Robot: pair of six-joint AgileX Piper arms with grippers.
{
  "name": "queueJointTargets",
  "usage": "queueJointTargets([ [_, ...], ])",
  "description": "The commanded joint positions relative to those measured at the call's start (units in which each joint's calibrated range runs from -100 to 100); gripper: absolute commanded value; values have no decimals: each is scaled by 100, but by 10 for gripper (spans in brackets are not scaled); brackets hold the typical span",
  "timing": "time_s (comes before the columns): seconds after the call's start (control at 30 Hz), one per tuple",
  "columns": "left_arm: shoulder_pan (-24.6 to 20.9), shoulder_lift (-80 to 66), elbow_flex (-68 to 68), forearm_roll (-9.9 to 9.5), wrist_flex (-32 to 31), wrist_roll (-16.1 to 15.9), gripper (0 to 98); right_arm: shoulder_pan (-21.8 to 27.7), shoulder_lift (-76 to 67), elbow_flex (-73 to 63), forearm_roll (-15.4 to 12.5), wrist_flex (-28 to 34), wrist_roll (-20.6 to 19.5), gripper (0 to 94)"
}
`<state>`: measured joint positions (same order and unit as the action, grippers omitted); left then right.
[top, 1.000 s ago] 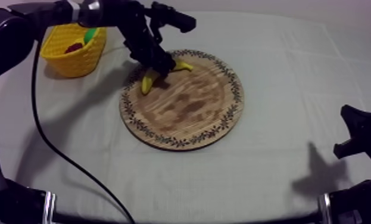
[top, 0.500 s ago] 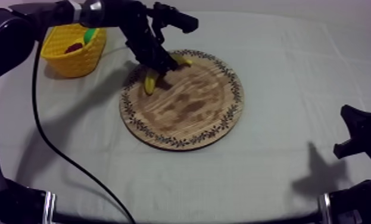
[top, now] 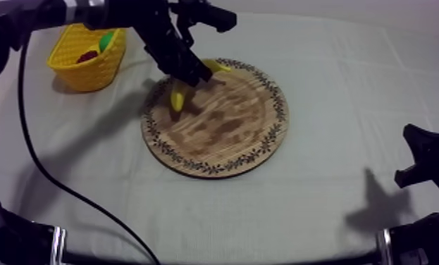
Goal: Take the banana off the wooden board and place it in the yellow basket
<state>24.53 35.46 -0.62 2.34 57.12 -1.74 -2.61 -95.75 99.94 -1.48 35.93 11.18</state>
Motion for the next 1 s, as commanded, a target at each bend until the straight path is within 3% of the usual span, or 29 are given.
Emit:
queueJointTargets([
  [0.0,15,-317,161,-6,-9,77,194,0,0,-5,-1,3,-2,3],
  [0.47,-154,-2366,1428,-16,-67,628,215,0,0,-5,-1,3,-2,3],
  [0.73,-733,-3408,2325,2,-16,726,216,0,0,-5,-1,3,-2,3],
  [0.97,-1412,-3685,2401,1,131,595,218,0,0,-5,-1,3,-2,3],
])
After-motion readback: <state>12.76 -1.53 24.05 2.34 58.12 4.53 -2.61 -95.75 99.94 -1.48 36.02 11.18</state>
